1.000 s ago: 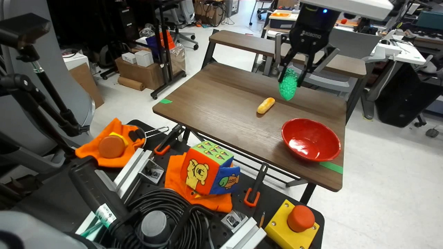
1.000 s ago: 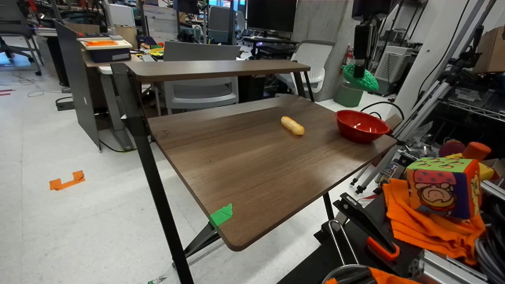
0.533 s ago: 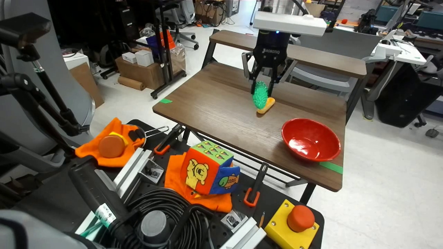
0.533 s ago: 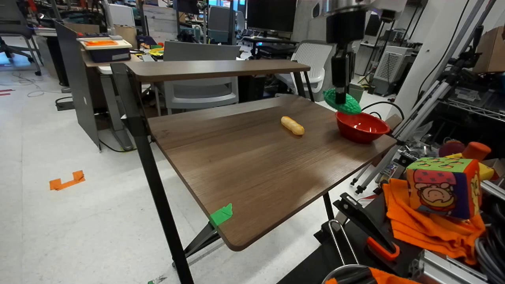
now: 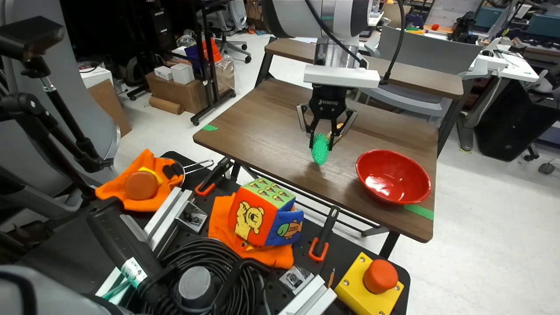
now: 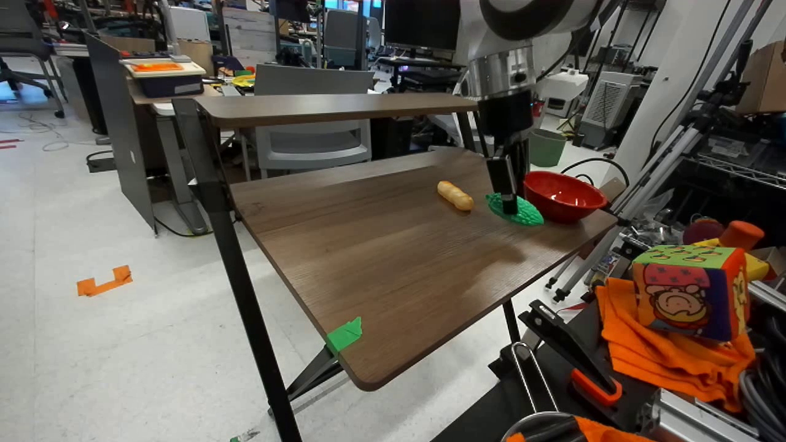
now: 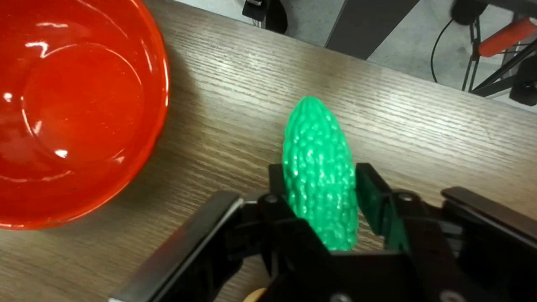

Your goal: Remove the green object from the bowl.

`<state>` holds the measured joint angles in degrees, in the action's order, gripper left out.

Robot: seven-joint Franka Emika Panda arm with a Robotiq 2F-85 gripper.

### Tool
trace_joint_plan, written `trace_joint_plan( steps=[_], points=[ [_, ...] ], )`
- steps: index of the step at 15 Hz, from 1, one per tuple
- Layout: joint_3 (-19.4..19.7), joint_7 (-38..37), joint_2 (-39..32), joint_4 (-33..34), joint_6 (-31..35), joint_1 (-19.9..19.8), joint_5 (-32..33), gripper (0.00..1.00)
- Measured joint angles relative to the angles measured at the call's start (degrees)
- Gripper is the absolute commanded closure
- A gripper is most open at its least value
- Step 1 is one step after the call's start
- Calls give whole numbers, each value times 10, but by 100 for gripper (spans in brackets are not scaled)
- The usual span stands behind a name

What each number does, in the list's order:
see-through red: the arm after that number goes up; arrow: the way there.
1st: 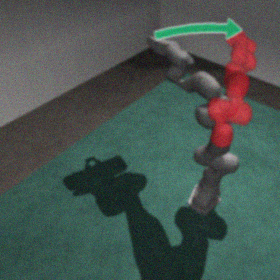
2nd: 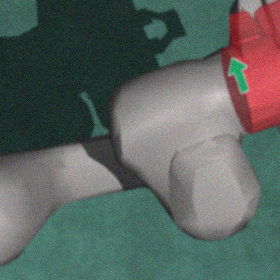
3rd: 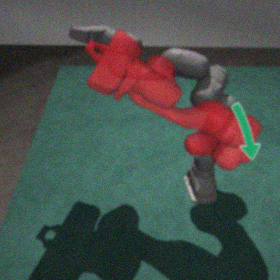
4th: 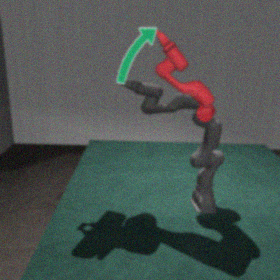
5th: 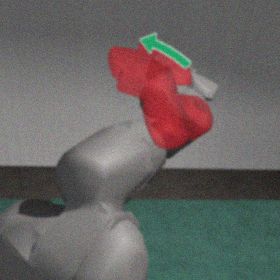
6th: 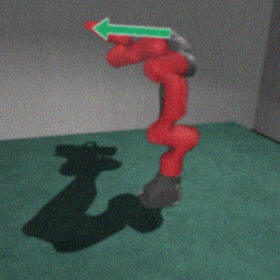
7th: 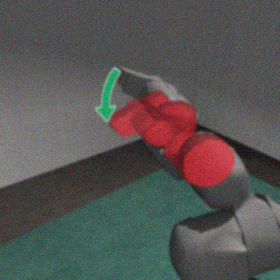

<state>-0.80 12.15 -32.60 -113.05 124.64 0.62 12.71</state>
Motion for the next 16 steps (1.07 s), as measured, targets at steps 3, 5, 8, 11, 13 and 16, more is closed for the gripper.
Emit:
trace_joint_plan(
  steps=[3, 5, 8, 11, 13, 16],
  points=[
    [4, -28, -31, 20, 7, 5, 10, 80],
    [8, -43, -47, 33, 6, 10, 18, 80],
    [12, -54, -50, 40, 4, 16, 23, 80],
    [12, -57, -50, 37, 4, 19, 38, 22],
    [12, -55, -48, 30, 4, 20, 45, 8],
    [12, -43, -35, 7, 4, 19, 51, 0]
  ],
)
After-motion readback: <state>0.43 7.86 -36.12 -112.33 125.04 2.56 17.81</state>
